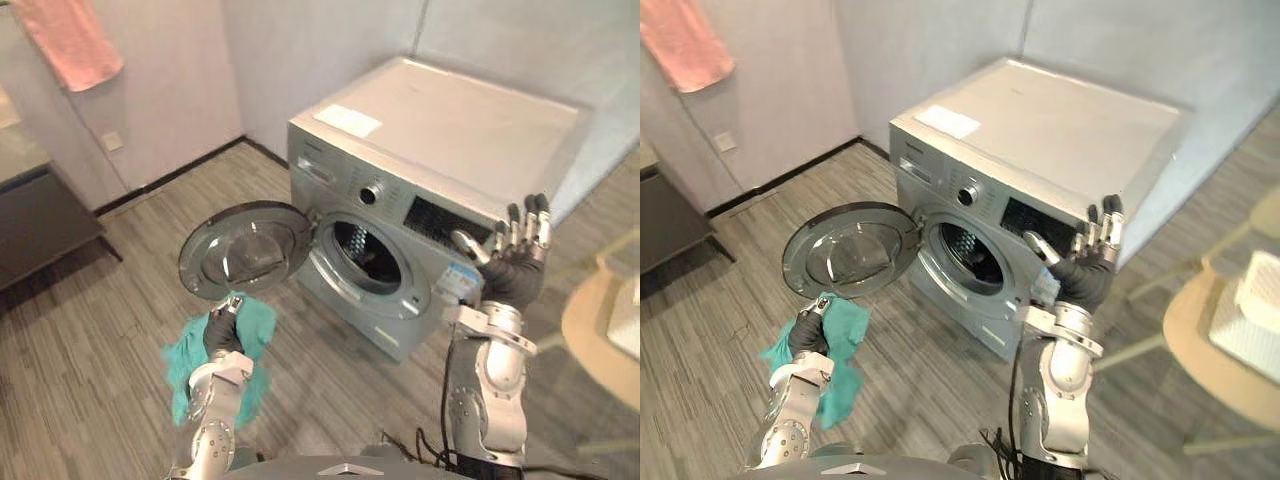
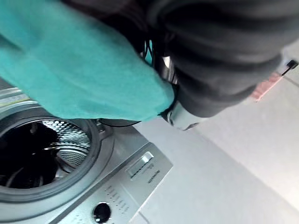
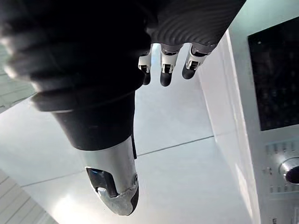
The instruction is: Pick up the laundry basket with both hands and put the clothes into the washing machine.
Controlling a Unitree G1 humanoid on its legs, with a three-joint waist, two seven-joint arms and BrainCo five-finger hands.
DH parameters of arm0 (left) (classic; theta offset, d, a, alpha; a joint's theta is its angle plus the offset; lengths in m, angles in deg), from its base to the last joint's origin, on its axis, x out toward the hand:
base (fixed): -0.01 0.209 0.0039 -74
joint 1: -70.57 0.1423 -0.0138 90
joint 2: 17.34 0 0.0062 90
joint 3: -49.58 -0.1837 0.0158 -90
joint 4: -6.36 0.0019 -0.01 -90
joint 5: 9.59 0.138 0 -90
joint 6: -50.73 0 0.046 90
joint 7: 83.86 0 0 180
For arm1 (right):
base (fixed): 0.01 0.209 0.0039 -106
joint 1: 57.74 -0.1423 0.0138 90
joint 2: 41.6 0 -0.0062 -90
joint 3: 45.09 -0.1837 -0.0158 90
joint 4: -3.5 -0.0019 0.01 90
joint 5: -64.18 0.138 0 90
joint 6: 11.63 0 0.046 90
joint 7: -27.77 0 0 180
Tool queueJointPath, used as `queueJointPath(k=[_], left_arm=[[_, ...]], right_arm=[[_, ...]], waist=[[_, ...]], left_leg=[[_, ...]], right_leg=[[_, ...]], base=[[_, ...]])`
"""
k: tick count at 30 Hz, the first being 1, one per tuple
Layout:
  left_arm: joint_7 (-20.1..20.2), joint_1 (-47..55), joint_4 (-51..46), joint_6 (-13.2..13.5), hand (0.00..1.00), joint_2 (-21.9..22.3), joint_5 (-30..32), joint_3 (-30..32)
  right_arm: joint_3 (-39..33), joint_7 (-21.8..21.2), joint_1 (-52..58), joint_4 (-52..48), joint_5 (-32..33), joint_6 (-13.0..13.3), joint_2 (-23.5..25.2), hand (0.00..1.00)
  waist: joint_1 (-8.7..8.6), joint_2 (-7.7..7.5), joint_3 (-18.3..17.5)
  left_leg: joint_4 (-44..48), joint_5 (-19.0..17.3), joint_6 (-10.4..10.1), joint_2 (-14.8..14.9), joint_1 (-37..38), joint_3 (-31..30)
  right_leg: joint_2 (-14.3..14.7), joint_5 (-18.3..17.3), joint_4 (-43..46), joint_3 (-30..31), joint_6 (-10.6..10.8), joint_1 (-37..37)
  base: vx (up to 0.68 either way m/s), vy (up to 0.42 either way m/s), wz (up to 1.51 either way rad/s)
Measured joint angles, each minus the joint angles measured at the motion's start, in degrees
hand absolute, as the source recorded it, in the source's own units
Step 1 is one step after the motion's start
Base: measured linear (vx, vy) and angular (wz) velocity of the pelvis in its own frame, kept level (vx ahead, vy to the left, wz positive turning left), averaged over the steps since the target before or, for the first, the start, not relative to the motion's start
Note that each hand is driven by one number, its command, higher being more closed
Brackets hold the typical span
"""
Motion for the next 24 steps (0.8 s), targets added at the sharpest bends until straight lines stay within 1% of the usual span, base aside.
queueJointPath(k=[1,2,3,4,5,6,7,8,9,10,11,12,13,14,16,17,18,19,20,21,22,23,24], left_arm=[[-0.03,-0.53,0.44,-0.27,1.0,0.04,-0.01,1.01],[-0.04,-0.64,0.51,-0.53,1.0,0.11,-0.01,2.17],[-0.27,-0.63,0.54,-0.96,1.0,0.38,-0.05,4.51],[-0.6,-0.95,0.51,-1.02,1.0,0.68,-0.06,6.91],[-0.8,-1.21,0.47,-1.02,1.0,0.7,-0.06,8.02],[-1.31,-2.31,0.46,-1.01,1.0,0.69,-0.06,10.03],[-1.74,-3.57,0.41,-0.99,1.0,0.7,-0.05,11.45],[-1.89,-4.1,0.36,-0.99,1.0,0.72,-0.03,12.12],[-2.3,-4.86,0.35,-0.98,1.0,1.09,-0.02,13.67],[-2.63,-5.1,0.29,-0.82,1.0,1.92,-0.04,15.26],[-2.74,-5.1,0.29,-0.75,1.0,2.3,-0.04,16.02],[-2.89,-5.05,0.3,-0.74,1.0,2.92,-0.05,17.43],[-2.94,-5.05,0.3,-0.72,1.0,3.04,-0.06,17.92],[-2.98,-5.12,0.31,-0.68,1.0,2.96,-0.41,18.74],[-2.97,-5.01,0.36,-0.52,1.0,3.03,-1.88,20.12],[-2.97,-4.77,0.39,0.05,1.0,2.92,-2.88,21.25],[-2.98,-4.72,0.39,0.37,1.0,2.93,-3.49,21.94],[-3.13,-4.52,0.39,0.94,1.0,2.93,-3.92,23.11],[-3.61,-4.47,0.42,1.44,1.0,2.92,-4.11,24.35],[-4.0,-4.49,0.43,1.59,1.0,2.91,-4.64,24.61],[-4.28,-4.86,0.48,1.61,1.0,2.96,-5.29,24.38],[-4.49,-5.12,0.49,1.61,1.0,2.96,-5.66,24.21],[-4.81,-5.75,0.51,1.7,1.0,2.96,-5.68,24.0]], right_arm=[[1.17,-0.08,-1.98,1.39,-1.44,0.01,-0.04,0.0],[2.08,-0.06,-3.15,2.79,-2.15,-0.01,-0.07,0.0],[3.85,-0.21,-4.53,5.47,-3.34,-0.21,-0.26,0.0],[5.12,-0.37,-4.88,7.35,-3.57,-0.48,-0.53,0.0],[5.31,-0.42,-4.58,7.98,-4.35,-0.81,-0.47,0.0],[5.28,-0.77,-3.15,8.9,-5.58,-1.5,-0.57,0.0],[4.8,-1.51,-0.87,8.86,-5.84,-2.18,-1.12,0.0],[4.21,-1.61,0.35,8.86,-6.35,-2.66,-1.42,0.0],[3.38,-1.63,2.98,8.87,-7.78,-3.82,-1.72,0.0],[2.47,-1.62,4.94,8.9,-7.76,-4.57,-1.82,0.0],[2.04,-1.64,5.66,8.9,-7.76,-4.78,-1.91,0.0],[0.91,-1.75,7.07,8.9,-7.76,-4.9,-2.05,0.0],[0.18,-2.0,7.81,8.9,-7.78,-4.91,-1.99,0.0],[-1.28,-2.39,9.99,8.92,-8.03,-4.95,-1.91,0.0],[-1.91,-2.58,13.23,9.29,-11.08,-4.98,-1.3,0.0],[-1.58,-2.97,16.82,9.43,-13.53,-4.96,-0.29,0.0],[-1.32,-3.69,18.66,9.45,-14.02,-4.95,0.14,0.0],[-0.02,-5.09,22.37,9.73,-13.93,-4.94,0.14,0.0],[1.56,-6.51,25.2,11.34,-13.71,-4.95,0.33,0.0],[2.1,-7.33,26.01,12.44,-12.95,-5.03,0.56,0.0],[2.97,-8.98,26.63,15.53,-10.6,-5.25,0.74,0.0],[3.52,-9.72,26.7,17.28,-9.16,-5.3,0.8,0.0],[4.88,-11.11,26.69,20.86,-6.47,-5.4,0.78,0.0]], waist=[[0.3,0.49,0.1],[0.1,0.86,0.37],[0.32,1.3,0.71],[0.13,1.85,1.04],[0.07,2.62,1.43],[-0.14,2.45,1.35],[-0.42,3.26,1.76],[-0.62,3.54,1.9],[-0.74,4.18,1.9],[-0.72,4.38,1.88],[-0.76,4.35,1.9],[-0.86,4.28,1.95],[-0.97,4.17,1.91],[-1.25,3.71,2.48],[-1.26,2.96,3.49],[-1.21,2.45,4.99],[-1.18,2.24,5.55],[-1.06,2.04,6.16],[-0.98,1.24,6.75],[-1.07,1.5,6.69],[-1.32,1.5,7.1],[-1.49,1.27,7.43],[-1.41,0.4,8.17]], left_leg=[[-2.55,1.01,1.44,1.31,1.08,4.77],[-3.87,1.47,2.04,1.74,1.87,6.9],[-6.64,2.39,2.4,2.02,4.53,10.78],[-9.3,2.99,2.69,2.3,7.29,13.28],[-10.3,3.27,2.88,2.42,8.34,14.2],[-12.06,3.7,2.72,2.36,10.16,15.3],[-12.87,3.84,2.49,2.32,11.21,15.8],[-13.08,3.91,2.37,2.47,11.52,15.82],[-13.82,4.13,2.0,3.05,12.2,15.98],[-14.58,4.49,1.41,3.78,13.09,16.9],[-14.73,4.67,1.22,4.27,13.41,17.12],[-14.57,4.8,1.0,5.41,13.94,17.17],[-14.28,4.87,0.88,5.93,14.04,17.18],[-12.56,4.94,0.76,7.53,14.55,17.28],[-7.28,4.94,0.77,10.01,14.62,17.25],[1.74,5.73,2.43,13.79,13.84,16.94],[6.0,6.77,4.15,15.56,13.11,16.73],[13.77,10.21,8.47,18.75,11.04,16.38],[19.97,12.27,9.26,21.02,8.55,14.42],[21.55,10.01,7.51,21.61,7.26,13.11],[22.42,6.28,6.15,21.69,4.88,11.11],[22.11,4.77,5.5,21.69,3.64,10.4],[20.02,2.73,4.28,21.67,1.72,9.37]], right_leg=[[-0.12,3.89,-1.57,-7.11,-3.45,-2.28],[-0.17,3.63,0.7,-13.36,-4.96,-3.62],[-0.67,1.33,6.55,-27.04,-7.18,-5.78],[-0.96,-0.87,11.03,-38.13,-9.46,-5.5],[-0.95,-1.78,12.66,-42.1,-10.05,-5.33],[-0.17,-3.16,13.48,-47.99,-10.39,-4.28],[0.98,-2.78,11.32,-48.72,-9.56,-2.93],[1.62,-2.09,10.32,-48.46,-8.96,-2.6],[3.3,-1.32,8.26,-47.57,-8.09,-1.68],[5.18,-0.14,5.94,-46.54,-8.01,-1.07],[6.19,0.37,4.84,-45.82,-8.02,-0.64],[8.12,1.41,2.31,-45.47,-8.29,0.44],[9.05,1.7,1.21,-45.22,-8.42,0.83],[10.98,1.89,-0.8,-44.13,-8.6,2.37],[12.55,1.69,-1.66,-43.21,-8.92,4.32],[14.4,0.49,-1.87,-42.38,-9.88,6.77],[15.09,-0.06,-1.85,-41.95,-10.23,7.87],[16.09,-1.19,-1.8,-40.34,-11.17,9.48],[16.7,-3.23,-1.77,-38.95,-12.49,10.3],[16.94,-4.43,-1.38,-38.6,-13.09,10.23],[17.03,-5.45,-0.44,-37.59,-13.58,9.96],[17.01,-5.78,-0.19,-37.08,-13.76,10.01],[16.57,-6.81,1.14,-35.98,-13.77,9.95]], base=[[0.03,0.235,-1.73],[0.05,0.169,-1.79],[0.08,0.128,-1.67],[0.07,0.15,-1.59],[0.06,0.098,-1.2],[0.05,0.035,-0.77],[0.07,-0.013,-0.62],[0.09,-0.057,-0.42],[0.11,-0.099,-0.45],[0.1,-0.108,-0.5],[0.1,-0.125,-0.59],[0.08,-0.11,-0.48],[0.12,-0.173,-0.54],[0.09,-0.142,-0.44],[0.09,-0.165,-0.51],[0.1,-0.196,-0.55],[0.13,-0.223,-0.74],[0.15,-0.14,-0.69],[0.16,-0.11,-0.69],[0.18,-0.07,-0.59],[0.14,-0.049,-0.38],[0.18,-0.054,-0.41],[0.17,-0.033,-0.33]])
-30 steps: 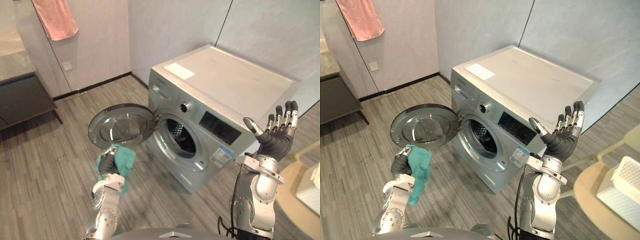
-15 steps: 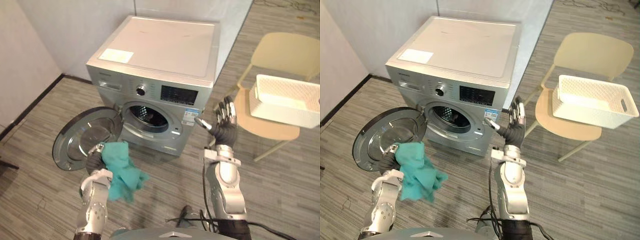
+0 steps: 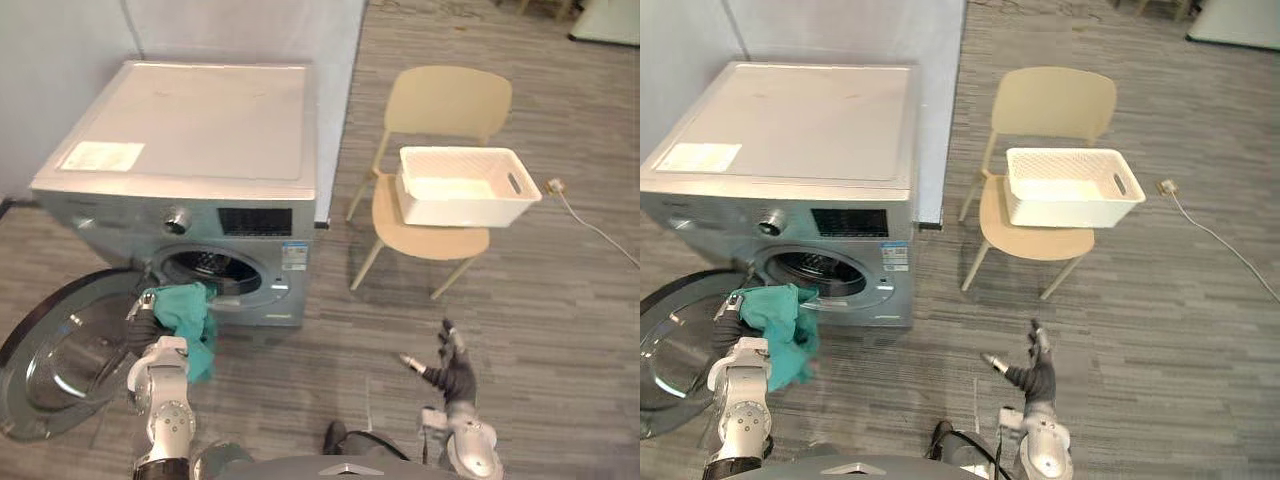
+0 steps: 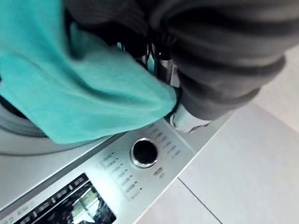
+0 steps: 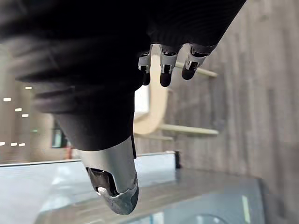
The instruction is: Pick up the laundry basket with both hands and put the clothes into the washing machine.
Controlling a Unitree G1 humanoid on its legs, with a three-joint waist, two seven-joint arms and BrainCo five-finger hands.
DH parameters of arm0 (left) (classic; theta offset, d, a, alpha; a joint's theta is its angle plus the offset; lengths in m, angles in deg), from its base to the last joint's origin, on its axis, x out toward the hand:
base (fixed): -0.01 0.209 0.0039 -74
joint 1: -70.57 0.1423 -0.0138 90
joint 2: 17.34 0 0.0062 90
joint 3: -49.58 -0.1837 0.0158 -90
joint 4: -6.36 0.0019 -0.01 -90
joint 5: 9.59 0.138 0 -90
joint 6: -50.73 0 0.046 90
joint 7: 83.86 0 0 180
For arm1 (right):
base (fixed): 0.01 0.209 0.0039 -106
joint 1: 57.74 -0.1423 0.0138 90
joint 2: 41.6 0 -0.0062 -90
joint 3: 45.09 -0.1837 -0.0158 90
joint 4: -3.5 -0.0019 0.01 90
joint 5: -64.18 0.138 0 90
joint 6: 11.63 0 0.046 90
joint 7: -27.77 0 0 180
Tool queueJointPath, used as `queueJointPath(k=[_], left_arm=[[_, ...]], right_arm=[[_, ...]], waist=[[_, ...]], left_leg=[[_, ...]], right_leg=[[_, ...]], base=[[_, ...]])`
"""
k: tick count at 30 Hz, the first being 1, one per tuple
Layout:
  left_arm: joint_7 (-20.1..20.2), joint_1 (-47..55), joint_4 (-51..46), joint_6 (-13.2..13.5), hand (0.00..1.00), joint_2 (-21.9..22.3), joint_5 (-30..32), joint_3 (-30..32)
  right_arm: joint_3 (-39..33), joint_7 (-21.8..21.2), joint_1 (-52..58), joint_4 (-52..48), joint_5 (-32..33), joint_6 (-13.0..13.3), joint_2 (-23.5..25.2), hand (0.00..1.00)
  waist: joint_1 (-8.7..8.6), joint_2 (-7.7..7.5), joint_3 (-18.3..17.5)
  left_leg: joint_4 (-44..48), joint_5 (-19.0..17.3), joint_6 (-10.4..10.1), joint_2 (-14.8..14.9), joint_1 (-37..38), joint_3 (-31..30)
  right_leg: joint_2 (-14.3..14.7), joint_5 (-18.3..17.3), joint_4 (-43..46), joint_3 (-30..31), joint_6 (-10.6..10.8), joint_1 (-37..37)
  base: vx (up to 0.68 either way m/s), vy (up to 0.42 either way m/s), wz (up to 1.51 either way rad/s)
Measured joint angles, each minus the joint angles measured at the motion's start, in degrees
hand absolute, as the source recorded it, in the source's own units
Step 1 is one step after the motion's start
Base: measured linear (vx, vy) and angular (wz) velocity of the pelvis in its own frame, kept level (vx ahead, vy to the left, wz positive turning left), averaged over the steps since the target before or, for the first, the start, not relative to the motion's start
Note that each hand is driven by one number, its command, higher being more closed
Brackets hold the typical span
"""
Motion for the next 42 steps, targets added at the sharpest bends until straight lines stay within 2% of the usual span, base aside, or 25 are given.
queueJointPath(k=[2,3,4,5,6,7,8,10,13,15,18,21,26,29,33,37,40,42], left_arm=[[-0.57,-0.63,0.04,0.98,1.0,-0.04,-0.3,-0.45],[-1.3,-0.77,0.27,2.06,1.0,0.02,-0.83,-1.2],[-1.76,-1.11,0.74,3.03,1.0,0.15,-1.58,-1.95],[-1.77,-1.57,1.11,3.53,1.0,0.27,-2.2,-2.26],[-1.93,-3.42,2.01,4.43,1.0,0.27,-3.47,-3.24],[-2.19,-5.67,3.08,4.92,1.0,0.08,-4.58,-3.5],[-2.71,-9.03,4.0,5.81,1.0,0.01,-5.83,-3.5],[-2.94,-13.5,4.2,7.93,1.0,0.32,-7.65,-3.27],[-4.28,-17.59,4.15,10.03,1.0,1.26,-9.2,-1.6],[-5.55,-19.67,2.61,11.65,1.0,1.85,-9.61,0.9],[-6.56,-22.28,1.09,13.33,1.0,2.53,-10.28,3.45],[-7.02,-26.07,1.25,13.6,1.0,3.4,-11.63,5.41],[-8.98,-35.54,2.53,14.83,1.0,3.43,-12.41,7.36],[-10.92,-40.69,2.46,15.63,1.0,1.25,-12.38,7.48],[-11.64,-44.64,2.67,16.88,1.0,-0.54,-12.38,7.39],[-11.61,-48.96,4.67,17.18,1.0,-1.95,-12.41,7.15],[-11.62,-51.63,5.99,17.76,1.0,-2.92,-13.62,7.13],[-11.61,-55.66,10.73,18.31,1.0,-4.5,-15.1,7.38]], right_arm=[[2.43,-0.57,-0.62,4.44,4.72,-0.25,0.0,0.0],[3.72,-0.57,-1.62,7.29,8.3,-0.06,-0.06,0.0],[4.56,-0.71,-3.33,9.87,12.32,0.77,-0.5,0.0],[4.9,-1.16,-4.37,10.74,14.4,1.1,-0.92,0.0],[5.54,-1.54,-6.16,11.58,17.66,2.03,-1.47,0.0],[6.82,-1.56,-7.98,12.98,19.26,2.23,-1.4,0.0],[8.65,-1.58,-9.44,13.21,19.97,2.5,-1.08,0.0],[12.41,-1.7,-12.95,13.22,21.39,3.07,-0.53,0.0],[16.19,-1.65,-16.4,12.48,21.22,3.44,0.13,0.0],[18.04,-1.12,-17.47,10.83,21.12,4.32,0.62,0.0],[18.92,-0.08,-17.41,7.98,18.98,4.75,0.21,0.0],[19.71,0.0,-18.89,7.86,18.98,4.88,-0.77,0.0],[19.88,-0.03,-19.48,5.57,19.06,5.48,-0.95,0.0],[19.67,0.01,-19.6,4.22,19.09,5.87,-0.96,0.0],[19.12,0.04,-19.64,3.81,19.55,6.04,-1.05,0.0],[17.98,0.04,-19.81,3.69,22.58,6.71,-0.68,0.0],[16.68,0.2,-19.84,3.64,25.13,7.78,-0.64,0.0],[15.56,0.19,-19.87,3.64,26.06,8.49,-0.64,0.0]], waist=[[-0.02,-1.3,1.66],[0.21,-2.34,2.16],[0.48,-2.08,2.77],[0.38,-1.44,3.35],[0.09,-0.07,5.09],[-0.04,-1.07,6.47],[-0.62,-1.63,7.97],[-0.56,-1.95,10.68],[-0.3,-1.99,12.77],[0.27,-2.15,14.56],[0.93,-2.33,14.75],[1.66,-2.6,15.07],[1.81,-3.3,15.52],[2.13,-4.19,16.38],[2.15,-4.41,16.68],[2.51,-4.87,16.92],[2.05,-5.11,17.04],[1.84,-5.49,17.24]], left_leg=[[-5.86,-0.89,-1.84,-0.95,-1.58,-2.13],[-11.23,-0.94,-3.13,-2.72,-2.18,-4.17],[-16.81,0.44,-3.96,-3.64,-2.58,-4.6],[-18.62,2.06,-3.41,-3.69,-2.85,-4.39],[-18.44,5.76,-5.58,-3.77,-4.09,-4.48],[-14.71,4.72,-7.47,-4.58,-5.19,-3.52],[-11.06,2.33,-6.14,-5.47,-7.27,-2.24],[-6.73,-0.36,-4.54,-5.6,-9.92,0.72],[-3.01,-3.16,-3.65,-5.07,-12.91,2.87],[0.73,-4.85,-3.43,-3.18,-16.15,3.51],[4.49,-5.95,-3.21,-1.38,-22.56,3.52],[7.45,-6.17,-2.89,-0.47,-28.2,2.75],[12.0,-6.54,-2.35,-0.09,-37.21,-0.59],[15.72,-6.69,-2.06,0.58,-44.03,-3.03],[17.93,-6.37,-1.51,0.5,-50.7,-5.03],[18.14,-5.42,-0.95,0.33,-54.56,-5.81],[18.42,-5.04,-0.93,0.36,-56.67,-6.88],[18.47,-4.77,-0.91,0.43,-57.93,-7.6]], right_leg=[[-1.67,-1.87,4.34,1.19,1.02,-0.22],[-3.43,-3.67,9.09,2.57,2.25,-2.54],[-4.36,-5.41,13.89,4.73,3.64,-5.4],[-4.56,-6.26,16.42,5.88,4.65,-6.94],[-5.27,-8.37,22.33,7.68,6.49,-10.42],[-7.42,-9.9,26.79,9.4,8.05,-13.23],[-9.37,-10.57,29.86,10.94,9.06,-16.36],[-10.63,-10.79,32.39,14.21,10.06,-20.82],[-11.4,-11.1,35.0,16.49,11.16,-25.57],[-11.1,-11.21,37.73,17.12,11.35,-29.45],[-10.64,-11.39,40.99,17.65,11.59,-36.32],[-10.68,-11.49,43.97,18.09,11.74,-41.87],[-11.47,-12.62,49.08,16.89,11.53,-48.89],[-11.59,-12.98,52.85,16.52,11.44,-54.49],[-12.17,-13.01,55.11,15.62,11.38,-59.6],[-12.5,-12.73,55.5,15.15,10.96,-62.58],[-12.44,-12.59,55.47,14.16,10.78,-63.61],[-12.36,-12.56,55.39,13.53,10.73,-64.1]], base=[[0.16,0.021,-0.39],[0.13,0.164,-0.7],[0.08,0.145,-0.82],[0.13,0.336,-0.91],[0.08,0.285,-0.74],[0.07,0.391,-0.67],[-0.02,0.31,-0.48],[-0.07,0.31,-0.46],[-0.08,0.169,-0.32],[-0.07,0.089,-0.26],[-0.08,0.009,-0.13],[-0.05,-0.013,0.02],[-0.06,-0.022,0.19],[-0.1,-0.048,0.12],[-0.1,-0.045,0.13],[-0.07,-0.074,0.1],[-0.03,-0.059,0.03],[-0.01,-0.063,0.03]])
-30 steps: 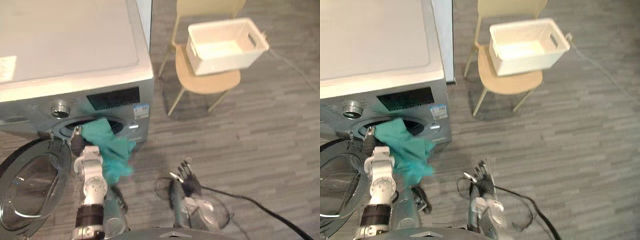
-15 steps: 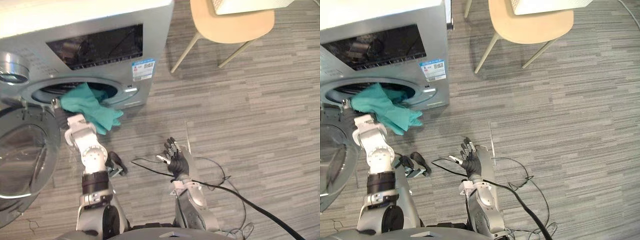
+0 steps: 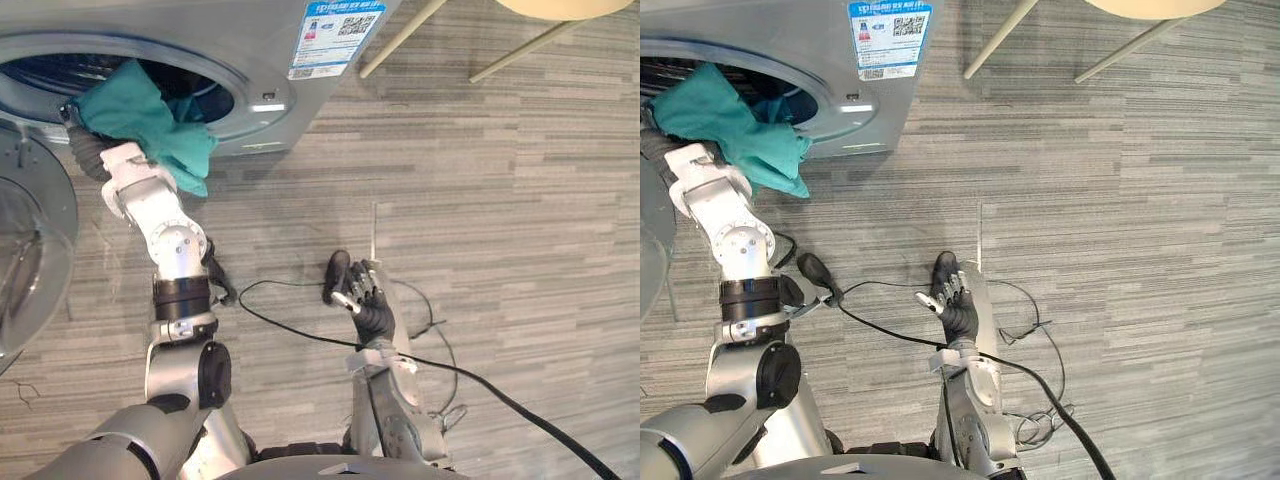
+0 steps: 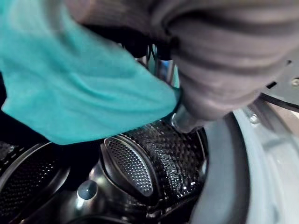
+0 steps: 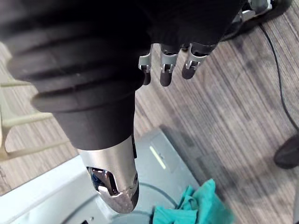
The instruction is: Pick up the laundry basket with both hands and put the clothes into the washing machine.
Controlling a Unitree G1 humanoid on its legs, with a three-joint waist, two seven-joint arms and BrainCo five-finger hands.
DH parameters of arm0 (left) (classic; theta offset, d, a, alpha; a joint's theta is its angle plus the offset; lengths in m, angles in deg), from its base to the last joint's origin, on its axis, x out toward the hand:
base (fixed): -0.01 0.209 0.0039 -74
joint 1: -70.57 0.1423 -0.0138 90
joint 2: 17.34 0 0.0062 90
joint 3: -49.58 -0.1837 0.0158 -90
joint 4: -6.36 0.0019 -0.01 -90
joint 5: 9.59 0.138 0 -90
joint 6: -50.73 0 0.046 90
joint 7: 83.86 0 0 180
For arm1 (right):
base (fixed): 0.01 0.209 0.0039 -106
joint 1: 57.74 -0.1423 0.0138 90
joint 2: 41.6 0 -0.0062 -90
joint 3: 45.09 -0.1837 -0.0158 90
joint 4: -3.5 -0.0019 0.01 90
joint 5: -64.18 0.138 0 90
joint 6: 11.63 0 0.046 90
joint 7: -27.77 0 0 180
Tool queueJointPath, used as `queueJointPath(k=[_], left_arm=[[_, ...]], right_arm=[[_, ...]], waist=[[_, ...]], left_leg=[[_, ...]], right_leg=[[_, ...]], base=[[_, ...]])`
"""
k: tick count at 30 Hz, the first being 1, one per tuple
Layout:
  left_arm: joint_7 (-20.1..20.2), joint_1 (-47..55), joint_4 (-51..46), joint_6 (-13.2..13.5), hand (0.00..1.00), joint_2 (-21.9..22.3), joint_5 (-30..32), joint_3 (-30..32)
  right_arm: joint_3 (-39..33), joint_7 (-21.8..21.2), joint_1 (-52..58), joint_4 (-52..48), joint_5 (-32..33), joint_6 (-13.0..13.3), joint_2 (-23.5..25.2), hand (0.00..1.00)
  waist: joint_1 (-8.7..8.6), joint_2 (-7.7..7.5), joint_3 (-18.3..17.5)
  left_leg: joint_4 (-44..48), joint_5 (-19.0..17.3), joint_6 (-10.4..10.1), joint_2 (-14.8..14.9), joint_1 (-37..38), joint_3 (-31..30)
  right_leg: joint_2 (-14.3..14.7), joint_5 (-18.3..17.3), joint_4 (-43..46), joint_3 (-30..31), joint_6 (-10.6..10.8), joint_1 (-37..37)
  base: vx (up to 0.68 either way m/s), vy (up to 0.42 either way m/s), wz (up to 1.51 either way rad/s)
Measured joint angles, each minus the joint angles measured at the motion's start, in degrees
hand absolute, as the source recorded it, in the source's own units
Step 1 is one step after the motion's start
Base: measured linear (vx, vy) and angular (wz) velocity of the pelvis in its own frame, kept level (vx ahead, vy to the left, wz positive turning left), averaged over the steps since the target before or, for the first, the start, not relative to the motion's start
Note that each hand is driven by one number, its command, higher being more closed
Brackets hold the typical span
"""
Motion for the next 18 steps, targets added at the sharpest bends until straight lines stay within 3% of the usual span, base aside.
queueJointPath(k=[4,12,16,18], left_arm=[[0.35,-8.82,6.02,-0.01,1.0,-5.7,-5.35,-0.12],[1.37,-18.26,10.75,-1.96,1.0,-12.68,-4.32,-4.89],[1.48,-24.42,18.43,-5.45,1.0,-17.44,0.08,-9.12],[1.51,-31.98,24.02,-8.75,1.0,-22.33,1.53,-13.8]], right_arm=[[-0.28,-0.19,-0.14,-0.11,2.45,1.67,0.03,0.0],[-0.1,-0.64,-0.78,-0.11,3.3,2.42,0.33,0.0],[-0.37,-0.63,-1.85,-0.14,5.03,3.05,0.52,0.0],[-1.66,-0.44,-2.33,-0.86,4.58,3.15,-0.25,0.0]], waist=[[-0.63,-1.72,0.86],[-0.7,-2.84,1.42],[-0.71,-4.0,2.11],[-0.62,-4.47,2.45]], left_leg=[[-0.41,0.58,0.03,0.47,-2.54,-0.86],[-3.2,2.05,0.59,1.4,-4.99,-0.46],[-6.41,3.65,0.71,1.84,-5.0,0.8],[-9.38,5.42,0.94,2.01,-6.08,1.51]], right_leg=[[0.49,0.8,-1.16,-1.25,-0.58,-1.53],[2.0,3.62,-6.26,-2.89,-0.56,-2.68],[3.18,6.3,-10.76,-3.21,-0.65,-2.75],[4.17,9.11,-15.15,-3.88,-0.89,-3.4]], base=[[-0.01,-0.061,-0.04],[0.0,-0.014,-0.09],[-0.03,-0.007,-0.17],[-0.04,0.01,-0.2]])
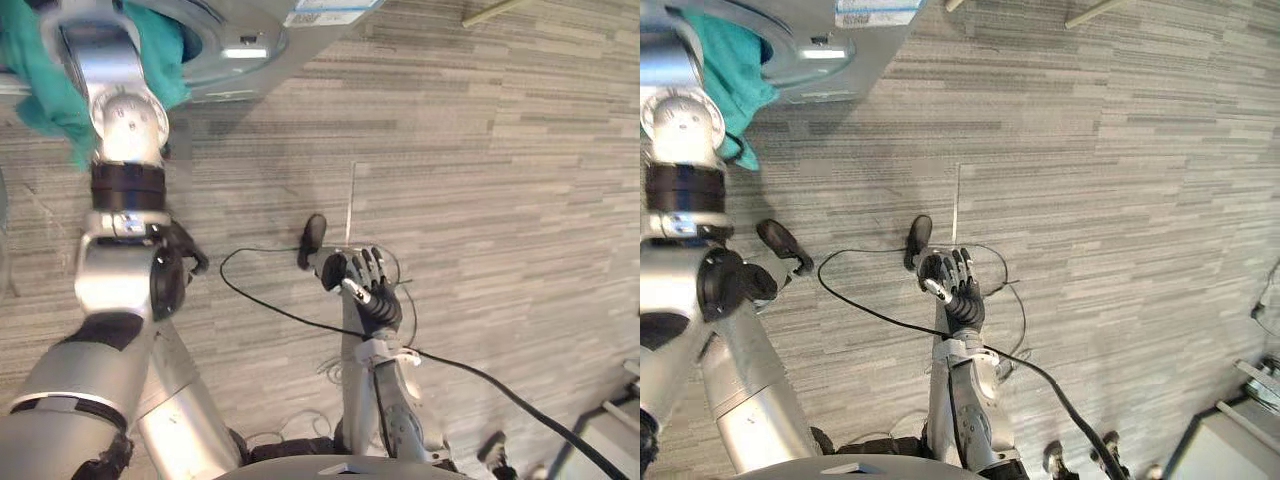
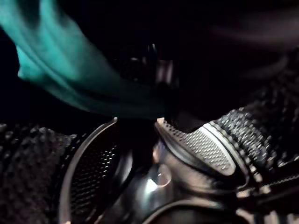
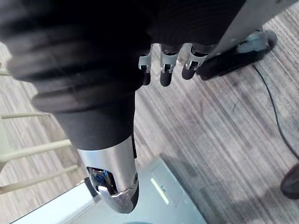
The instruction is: Pick up the laundry basket with both hands and put the clothes into the washing machine.
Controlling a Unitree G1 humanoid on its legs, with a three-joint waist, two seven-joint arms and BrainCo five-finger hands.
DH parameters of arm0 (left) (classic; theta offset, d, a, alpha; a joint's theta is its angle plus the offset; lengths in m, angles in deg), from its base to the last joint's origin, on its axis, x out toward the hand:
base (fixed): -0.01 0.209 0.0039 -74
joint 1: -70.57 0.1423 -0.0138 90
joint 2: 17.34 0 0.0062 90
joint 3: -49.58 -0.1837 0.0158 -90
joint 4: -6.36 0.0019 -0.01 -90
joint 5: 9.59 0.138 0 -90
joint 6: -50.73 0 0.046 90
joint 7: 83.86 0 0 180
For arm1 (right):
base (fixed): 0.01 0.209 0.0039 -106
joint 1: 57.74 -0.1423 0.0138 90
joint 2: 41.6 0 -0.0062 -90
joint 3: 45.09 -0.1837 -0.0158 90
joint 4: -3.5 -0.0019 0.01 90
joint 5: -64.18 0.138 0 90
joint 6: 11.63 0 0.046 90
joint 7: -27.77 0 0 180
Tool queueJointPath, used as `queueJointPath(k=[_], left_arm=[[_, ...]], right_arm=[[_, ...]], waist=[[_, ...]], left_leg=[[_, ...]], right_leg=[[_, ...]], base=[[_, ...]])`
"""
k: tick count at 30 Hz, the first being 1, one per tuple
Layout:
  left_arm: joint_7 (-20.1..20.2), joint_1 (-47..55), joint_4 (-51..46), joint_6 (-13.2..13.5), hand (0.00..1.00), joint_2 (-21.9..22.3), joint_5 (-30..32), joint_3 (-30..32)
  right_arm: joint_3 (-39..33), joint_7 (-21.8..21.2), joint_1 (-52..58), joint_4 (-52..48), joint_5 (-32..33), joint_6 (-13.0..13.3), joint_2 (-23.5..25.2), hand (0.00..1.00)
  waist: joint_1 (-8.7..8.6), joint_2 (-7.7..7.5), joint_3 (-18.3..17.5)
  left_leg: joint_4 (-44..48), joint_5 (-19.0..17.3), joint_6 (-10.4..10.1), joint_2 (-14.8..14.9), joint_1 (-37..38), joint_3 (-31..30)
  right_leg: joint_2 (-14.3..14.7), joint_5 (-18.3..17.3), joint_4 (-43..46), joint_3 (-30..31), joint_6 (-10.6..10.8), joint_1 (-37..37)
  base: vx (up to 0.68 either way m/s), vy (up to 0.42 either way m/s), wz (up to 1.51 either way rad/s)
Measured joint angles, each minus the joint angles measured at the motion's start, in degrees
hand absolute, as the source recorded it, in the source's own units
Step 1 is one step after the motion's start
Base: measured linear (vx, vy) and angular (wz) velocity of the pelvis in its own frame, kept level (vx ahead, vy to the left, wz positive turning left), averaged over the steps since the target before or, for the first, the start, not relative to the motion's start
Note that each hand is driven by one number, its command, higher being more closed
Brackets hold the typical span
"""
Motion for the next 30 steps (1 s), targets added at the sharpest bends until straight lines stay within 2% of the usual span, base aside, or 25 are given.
queueJointPath(k=[1,2,3,5,6,8,11,13,15,16,18,19,21,22,23,24,25,26,27,28,29,30], left_arm=[[0.28,-2.49,1.46,-0.95,1.0,-1.29,0.15,-1.22],[1.08,-8.97,4.61,-3.34,1.0,-4.82,0.13,-4.85],[1.3,-12.65,5.77,-4.57,1.0,-6.54,0.12,-7.34],[1.4,-19.07,5.82,-5.65,1.0,-8.14,-0.43,-12.48],[3.56,-20.65,5.05,-4.9,1.0,-10.25,-0.77,-17.18],[2.83,-21.15,-0.05,-1.83,1.0,-10.9,-3.28,-19.23],[-0.93,-20.83,-5.74,6.19,1.0,-9.46,-4.15,-20.53],[-3.68,-20.7,-6.1,9.74,1.0,-8.07,-2.05,-19.8],[-4.99,-20.67,-7.41,10.47,1.0,-6.66,-1.8,-19.71],[-5.27,-20.49,-7.37,10.29,0.0,-6.56,-1.39,-20.03],[-4.95,-20.49,-7.27,8.06,0.0,-6.56,0.73,-20.31],[-3.68,-20.53,-6.05,5.78,0.0,-6.66,3.23,-21.39],[0.75,-20.64,-1.91,-1.06,0.0,-6.99,14.54,-23.73],[2.93,-21.36,1.66,-6.83,0.0,-7.34,25.7,-25.2],[4.11,-21.5,3.57,-11.3,0.0,-8.14,38.24,-26.8],[4.99,-21.3,4.0,-13.09,0.0,-8.71,46.18,-28.16],[6.62,-19.89,3.99,-15.1,0.0,-9.3,58.14,-31.1],[7.37,-18.85,4.0,-15.77,0.0,-9.25,62.26,-31.87],[9.44,-16.25,4.28,-17.54,0.0,-9.34,73.69,-32.87],[11.51,-13.64,5.7,-18.8,0.0,-9.1,81.39,-33.51],[11.27,-11.8,7.15,-20.13,0.0,-9.14,84.99,-31.11],[13.29,-9.61,8.77,-21.51,0.0,-10.29,87.57,-28.99]], right_arm=[[-0.4,-0.01,0.0,-0.24,-0.26,-0.03,-0.47,0.0],[-1.2,-0.16,-0.02,-0.9,-0.21,-0.17,-2.09,0.0],[-1.62,-0.24,-0.03,-1.31,-0.08,-0.22,-3.26,0.0],[-2.94,-0.22,-0.04,-1.71,0.34,-0.22,-4.81,0.0],[-4.09,-0.06,-0.02,-2.36,0.86,-0.2,-5.6,0.0],[-5.34,0.22,0.28,-4.5,1.92,-0.12,-6.79,0.0],[-6.67,0.11,2.0,-10.94,4.33,0.08,-9.67,0.0],[-8.13,-0.52,2.43,-13.65,4.37,0.42,-12.18,0.0],[-9.81,-1.35,3.1,-13.71,4.35,0.1,-13.52,0.0],[-10.67,-1.44,3.19,-13.53,4.24,-0.14,-13.96,0.0],[-11.6,-1.45,3.18,-13.66,4.08,-0.15,-13.58,0.0],[-11.82,-1.45,3.17,-13.65,4.05,-0.19,-13.56,0.0],[-12.1,-1.56,3.14,-13.63,4.01,-0.22,-12.84,0.0],[-12.24,-1.96,3.01,-13.62,3.85,-0.22,-11.32,0.0],[-12.24,-2.6,2.98,-13.57,2.64,-0.31,-9.69,0.0],[-12.23,-2.78,2.97,-13.54,1.77,-0.42,-9.07,0.0],[-12.14,-3.23,2.98,-13.51,1.14,-0.94,-8.45,0.0],[-12.11,-3.59,2.98,-13.48,0.69,-1.07,-8.46,0.0],[-12.12,-4.59,2.98,-13.52,0.71,-1.05,-8.51,0.0],[-12.1,-5.29,2.98,-13.58,0.81,-1.03,-8.48,0.0],[-12.1,-5.83,3.0,-13.69,0.82,-1.03,-8.48,0.0],[-12.16,-6.47,3.27,-13.77,0.87,-1.06,-8.48,0.0]], waist=[[-0.01,-0.1,0.08],[0.08,-0.52,0.33],[-0.03,-0.51,0.33],[-0.19,-0.52,0.34],[-0.54,-0.52,0.36],[-0.67,-0.74,0.69],[-0.63,-1.05,1.18],[-0.62,-1.05,1.18],[-0.55,-1.05,1.18],[-0.81,-1.05,1.18],[-0.94,-1.05,1.18],[-0.61,-1.04,1.18],[0.33,-1.04,1.18],[0.67,-1.03,1.17],[0.7,-1.0,1.15],[0.73,-0.99,1.15],[0.87,-0.99,1.15],[0.99,-0.99,1.14],[1.02,-0.96,1.13],[1.03,-0.96,1.13],[0.99,-0.95,1.13],[0.9,-0.95,1.13]], left_leg=[[-1.07,0.56,0.16,-0.03,-0.24,0.41],[-3.67,1.94,0.28,-0.11,-0.57,1.41],[-4.89,2.66,0.4,-0.21,-0.94,1.62],[-7.0,3.94,0.57,-1.04,-1.15,2.05],[-8.58,4.96,0.69,-1.96,-1.13,2.58],[-11.16,6.27,0.73,-3.17,-1.14,3.08],[-13.17,6.94,0.83,-4.15,-1.24,4.11],[-14.0,7.47,1.13,-4.4,-1.61,4.2],[-15.06,7.99,1.46,-4.97,-1.96,4.24],[-15.45,8.19,1.63,-5.39,-1.88,4.24],[-15.68,8.31,1.81,-5.83,-1.88,4.22],[-15.68,8.35,1.87,-6.07,-1.72,4.22],[-15.7,8.35,1.88,-6.15,-0.95,4.25],[-15.73,8.35,1.87,-6.14,-0.31,4.25],[-15.74,8.35,1.87,-6.1,0.27,4.28],[-15.74,8.35,1.87,-6.03,0.54,4.35],[-15.71,8.34,1.88,-5.77,0.95,4.48],[-15.63,8.34,1.88,-5.58,1.11,4.58],[-15.52,8.34,1.88,-5.24,1.28,4.77],[-15.5,8.34,1.88,-4.78,1.36,4.95],[-15.53,8.34,1.88,-4.45,1.44,5.01],[-15.66,8.34,1.87,-3.95,1.94,5.35]], right_leg=[[0.09,0.85,-1.38,-0.35,-0.03,-0.17],[0.27,3.09,-4.78,-1.15,-0.29,-0.33],[0.42,4.27,-6.61,-1.75,-0.42,-0.33],[0.21,5.42,-8.69,-2.3,-0.55,-0.33],[-0.27,6.02,-10.12,-2.62,-0.5,-0.36],[-0.85,6.63,-11.89,-3.3,-0.58,-0.38],[-1.45,7.09,-13.53,-3.84,-0.59,-0.54],[-1.35,8.16,-14.97,-4.14,-0.51,-0.55],[-1.43,8.9,-16.42,-4.5,-0.36,-0.43],[-1.45,9.29,-17.03,-4.86,-0.28,-0.16],[-1.7,9.63,-17.57,-4.99,-0.01,0.11],[-1.87,9.71,-17.8,-5.0,0.12,0.41],[-1.96,9.8,-18.12,-5.12,0.25,1.37],[-1.94,9.8,-18.36,-5.26,0.26,2.2],[-1.85,9.94,-18.83,-5.31,0.36,3.0],[-1.75,10.04,-19.08,-5.28,0.37,3.3],[-1.45,10.4,-19.68,-5.16,0.4,3.84],[-1.27,10.62,-19.93,-5.08,0.38,4.02],[-0.96,11.01,-20.32,-4.89,0.28,4.17],[-0.46,11.45,-20.78,-4.67,0.2,4.19],[-0.12,11.62,-20.97,-4.56,0.09,4.2],[0.09,11.72,-20.97,-4.25,-0.05,4.25]], base=[[-0.03,0.061,-0.26],[-0.01,0.09,-0.22],[0.0,0.098,-0.17],[0.02,0.071,0.1],[0.04,0.079,0.29],[0.06,0.074,0.31],[0.07,0.048,0.14],[0.04,0.046,-0.01],[0.01,0.046,0.07],[0.01,0.051,0.1],[0.01,0.041,0.09],[0.02,0.038,0.06],[0.03,0.037,0.06],[0.03,0.026,0.04],[0.0,0.0,0.0],[0.03,0.026,-0.07],[0.02,0.021,-0.11],[0.02,0.026,-0.18],[0.01,0.026,-0.23],[0.01,0.024,-0.26],[-0.01,0.018,-0.26],[-0.01,0.004,-0.19]])
